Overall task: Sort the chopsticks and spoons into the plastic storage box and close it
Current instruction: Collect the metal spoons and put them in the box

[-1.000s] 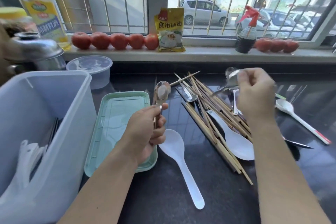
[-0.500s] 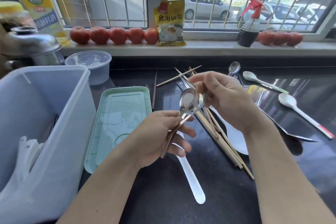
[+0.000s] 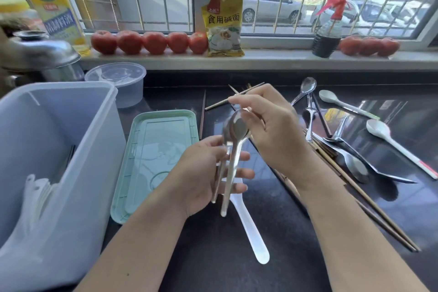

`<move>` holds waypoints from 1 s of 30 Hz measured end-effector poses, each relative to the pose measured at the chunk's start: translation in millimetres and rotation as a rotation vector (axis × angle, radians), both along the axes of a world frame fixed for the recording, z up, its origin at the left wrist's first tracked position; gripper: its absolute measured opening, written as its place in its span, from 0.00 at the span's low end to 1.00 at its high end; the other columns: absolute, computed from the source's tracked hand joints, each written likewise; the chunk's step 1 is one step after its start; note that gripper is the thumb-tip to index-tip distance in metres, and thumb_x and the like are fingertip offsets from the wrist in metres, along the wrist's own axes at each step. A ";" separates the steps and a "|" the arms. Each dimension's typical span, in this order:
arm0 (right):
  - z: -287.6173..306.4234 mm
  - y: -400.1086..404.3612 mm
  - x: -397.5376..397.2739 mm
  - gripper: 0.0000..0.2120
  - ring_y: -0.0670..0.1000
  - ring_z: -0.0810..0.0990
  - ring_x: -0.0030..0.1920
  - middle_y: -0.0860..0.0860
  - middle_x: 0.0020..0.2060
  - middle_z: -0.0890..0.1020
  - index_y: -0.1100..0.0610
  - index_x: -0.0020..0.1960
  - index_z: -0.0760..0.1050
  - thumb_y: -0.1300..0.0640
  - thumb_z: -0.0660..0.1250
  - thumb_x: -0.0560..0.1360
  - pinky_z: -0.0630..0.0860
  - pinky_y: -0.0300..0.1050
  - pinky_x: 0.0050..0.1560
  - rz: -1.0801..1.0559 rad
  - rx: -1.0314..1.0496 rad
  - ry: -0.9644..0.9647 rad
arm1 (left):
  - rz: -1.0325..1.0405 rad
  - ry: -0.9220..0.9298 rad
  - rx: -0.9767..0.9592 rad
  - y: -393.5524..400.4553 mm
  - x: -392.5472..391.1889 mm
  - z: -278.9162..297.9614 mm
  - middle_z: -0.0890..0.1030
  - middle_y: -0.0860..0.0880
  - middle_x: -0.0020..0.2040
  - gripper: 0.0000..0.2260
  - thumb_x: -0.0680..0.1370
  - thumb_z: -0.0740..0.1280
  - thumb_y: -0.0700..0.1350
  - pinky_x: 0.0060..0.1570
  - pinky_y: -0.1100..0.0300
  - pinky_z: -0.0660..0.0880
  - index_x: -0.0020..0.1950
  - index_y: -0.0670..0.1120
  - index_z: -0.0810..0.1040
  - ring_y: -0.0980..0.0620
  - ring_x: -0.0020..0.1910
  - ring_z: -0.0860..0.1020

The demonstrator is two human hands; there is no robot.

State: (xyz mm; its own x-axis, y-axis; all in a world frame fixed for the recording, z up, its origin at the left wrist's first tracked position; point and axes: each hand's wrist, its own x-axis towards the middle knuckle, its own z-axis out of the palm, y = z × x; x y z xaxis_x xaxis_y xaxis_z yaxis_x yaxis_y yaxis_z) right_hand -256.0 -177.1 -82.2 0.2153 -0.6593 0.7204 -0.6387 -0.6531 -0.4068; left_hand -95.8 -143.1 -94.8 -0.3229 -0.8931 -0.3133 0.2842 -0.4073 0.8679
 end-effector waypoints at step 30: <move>-17.1 -3.2 19.3 0.08 0.42 0.75 0.42 0.46 0.40 0.78 0.53 0.46 0.75 0.62 0.62 0.82 0.67 0.26 0.43 -0.256 0.251 -0.196 | -0.123 0.034 -0.084 -2.8 0.1 -7.0 0.79 0.43 0.40 0.12 0.86 0.58 0.38 0.26 0.60 0.72 0.64 0.34 0.76 0.50 0.28 0.74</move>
